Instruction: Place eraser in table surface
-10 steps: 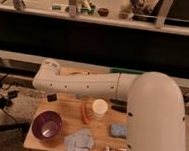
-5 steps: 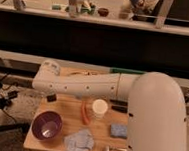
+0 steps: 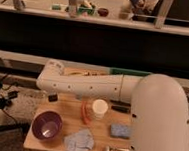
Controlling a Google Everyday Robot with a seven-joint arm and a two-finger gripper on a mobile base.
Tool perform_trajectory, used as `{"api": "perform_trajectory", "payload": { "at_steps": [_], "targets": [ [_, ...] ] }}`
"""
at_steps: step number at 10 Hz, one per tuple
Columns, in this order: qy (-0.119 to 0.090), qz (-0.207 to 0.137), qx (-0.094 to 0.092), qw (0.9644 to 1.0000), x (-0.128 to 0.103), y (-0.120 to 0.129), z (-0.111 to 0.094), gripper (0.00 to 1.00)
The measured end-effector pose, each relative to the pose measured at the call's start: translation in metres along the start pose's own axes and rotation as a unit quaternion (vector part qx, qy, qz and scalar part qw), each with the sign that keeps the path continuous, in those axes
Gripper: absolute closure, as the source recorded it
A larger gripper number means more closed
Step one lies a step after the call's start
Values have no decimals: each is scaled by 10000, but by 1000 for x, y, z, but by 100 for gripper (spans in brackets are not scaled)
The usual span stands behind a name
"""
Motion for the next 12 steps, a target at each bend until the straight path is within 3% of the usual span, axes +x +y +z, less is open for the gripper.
{"api": "perform_trajectory", "payload": {
  "at_steps": [2,7,12],
  "targets": [
    [-81,17,59,9999,5,0,0,100],
    [-523,215,332,9978,15,5,3,100],
    [-781,326,407,9956,19,7,1,100]
  ]
}}
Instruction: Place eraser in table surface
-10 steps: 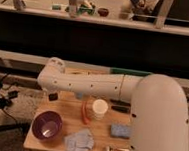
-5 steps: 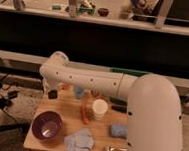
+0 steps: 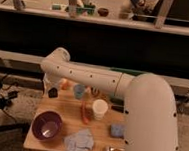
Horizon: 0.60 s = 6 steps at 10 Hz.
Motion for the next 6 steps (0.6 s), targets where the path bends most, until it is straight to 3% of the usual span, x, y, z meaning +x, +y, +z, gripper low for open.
{"api": "perform_trajectory", "payload": {
  "at_steps": [6],
  "targets": [
    [-617,129,195,9978,7,-6,-2,100]
  ]
}}
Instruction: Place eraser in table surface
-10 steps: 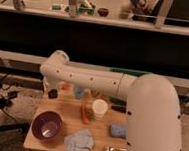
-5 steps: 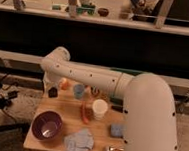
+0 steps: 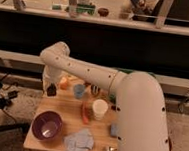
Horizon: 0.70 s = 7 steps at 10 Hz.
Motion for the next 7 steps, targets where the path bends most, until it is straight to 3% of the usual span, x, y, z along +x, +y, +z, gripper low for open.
{"api": "perform_trajectory", "payload": {
  "at_steps": [7],
  "targets": [
    [-506,218,79,9984,-1,17,39,100]
  ]
}}
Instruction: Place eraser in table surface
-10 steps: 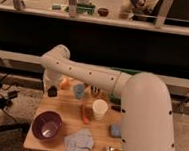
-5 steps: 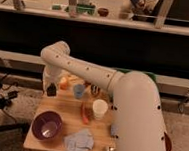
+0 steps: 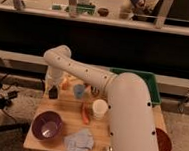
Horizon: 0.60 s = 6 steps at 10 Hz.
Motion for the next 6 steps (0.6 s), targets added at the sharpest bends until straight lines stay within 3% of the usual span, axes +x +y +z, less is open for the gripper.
{"api": "perform_trajectory", "payload": {
  "at_steps": [6],
  "targets": [
    [-239,150,50,9996,0,15,22,100]
  ]
}}
